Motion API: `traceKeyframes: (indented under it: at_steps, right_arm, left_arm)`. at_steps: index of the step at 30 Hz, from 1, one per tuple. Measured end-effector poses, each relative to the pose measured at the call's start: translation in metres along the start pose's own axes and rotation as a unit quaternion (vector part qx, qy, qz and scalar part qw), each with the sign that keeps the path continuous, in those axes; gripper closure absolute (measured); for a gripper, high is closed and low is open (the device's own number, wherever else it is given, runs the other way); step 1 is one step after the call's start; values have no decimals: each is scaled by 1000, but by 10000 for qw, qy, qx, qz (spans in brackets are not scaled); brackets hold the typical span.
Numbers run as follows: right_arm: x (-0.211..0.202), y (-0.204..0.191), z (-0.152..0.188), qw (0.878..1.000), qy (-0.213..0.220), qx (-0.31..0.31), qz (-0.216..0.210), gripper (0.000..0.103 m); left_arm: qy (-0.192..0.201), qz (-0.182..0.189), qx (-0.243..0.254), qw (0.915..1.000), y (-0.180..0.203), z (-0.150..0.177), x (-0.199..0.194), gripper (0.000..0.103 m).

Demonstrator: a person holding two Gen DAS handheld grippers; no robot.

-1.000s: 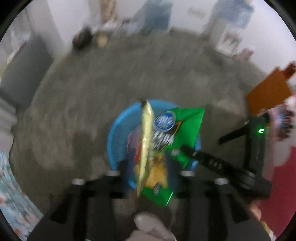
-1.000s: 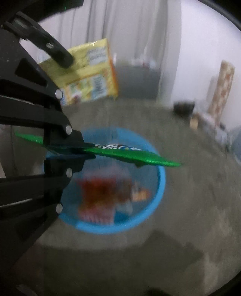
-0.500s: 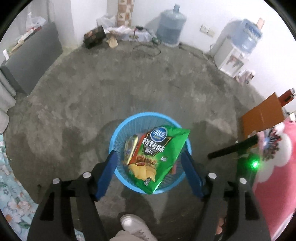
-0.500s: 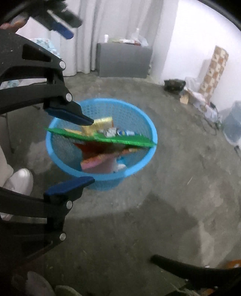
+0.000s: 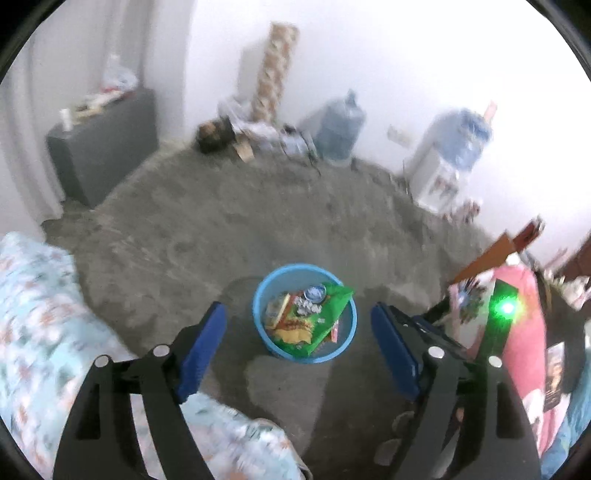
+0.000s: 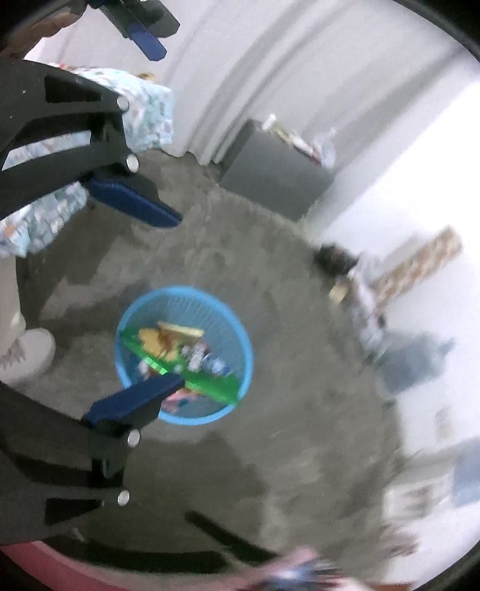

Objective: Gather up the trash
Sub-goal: 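Move both open tools back over the bed toward the bottle and box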

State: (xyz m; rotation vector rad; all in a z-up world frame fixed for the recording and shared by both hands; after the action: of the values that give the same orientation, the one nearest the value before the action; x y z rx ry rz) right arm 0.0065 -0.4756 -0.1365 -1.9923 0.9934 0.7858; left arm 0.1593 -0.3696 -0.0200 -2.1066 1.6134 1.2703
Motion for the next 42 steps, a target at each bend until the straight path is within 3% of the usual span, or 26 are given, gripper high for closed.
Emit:
traceKeyframes:
  at_steps: [3, 8, 12, 14, 17, 21, 25, 29, 36, 42]
  right_arm:
    - [-25, -30, 5, 9990, 224, -385, -94, 13]
    - [-41, -73, 23, 9961, 202, -839, -158, 8]
    - [-55, -101, 39, 9905, 300, -1340, 114, 8]
    - [-58, -115, 47, 9864, 383, -1593, 148, 8]
    - [-62, -134, 64, 9811, 354, -1888, -223, 8]
    - [-58, -164, 90, 9707, -26, -2281, -759, 8]
    - [-61, -199, 120, 9502, -328, -2782, -1364, 8]
    - [-71, -228, 146, 9338, -558, -3114, -1670, 8]
    - [-85, -281, 197, 8930, -1034, -3736, -2285, 8]
    - [-103, -359, 249, 8200, -1146, -4766, -2955, 8]
  left_arm:
    - [447, -225, -80, 9987, -20, 18, -63, 20]
    - [1058, -843, -280, 9904, -54, 70, -145, 17]
    - [1366, -1371, -748, 9783, -88, 121, -202, 16]
    - [1521, -1691, -1041, 9682, -106, 149, -231, 16]
    - [1649, -1986, -1502, 9544, -129, 195, -266, 13]
    - [1550, -2143, -1871, 9461, -146, 239, -276, 12]
    - [1626, -1971, -2161, 9423, -155, 269, -279, 12]
    - [1581, -1986, -2270, 9402, -166, 285, -279, 12]
    - [1999, -2154, -2561, 9209, -190, 299, -321, 12]
    - [2466, -2522, -2611, 8986, -224, 295, -368, 12]
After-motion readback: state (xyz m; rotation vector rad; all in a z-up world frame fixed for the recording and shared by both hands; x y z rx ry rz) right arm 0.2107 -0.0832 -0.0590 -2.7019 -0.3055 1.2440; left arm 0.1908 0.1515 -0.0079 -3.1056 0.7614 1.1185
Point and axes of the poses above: each gripper's, at about its wrist camera, not at the fingertips, and x roughly the way its jaws point, y to its right, z to its underside, the point moved 5 cm from there along x, roughly the way its jaws point, and after that the axes turned 7 degrees about z, right-handed, at the moved point
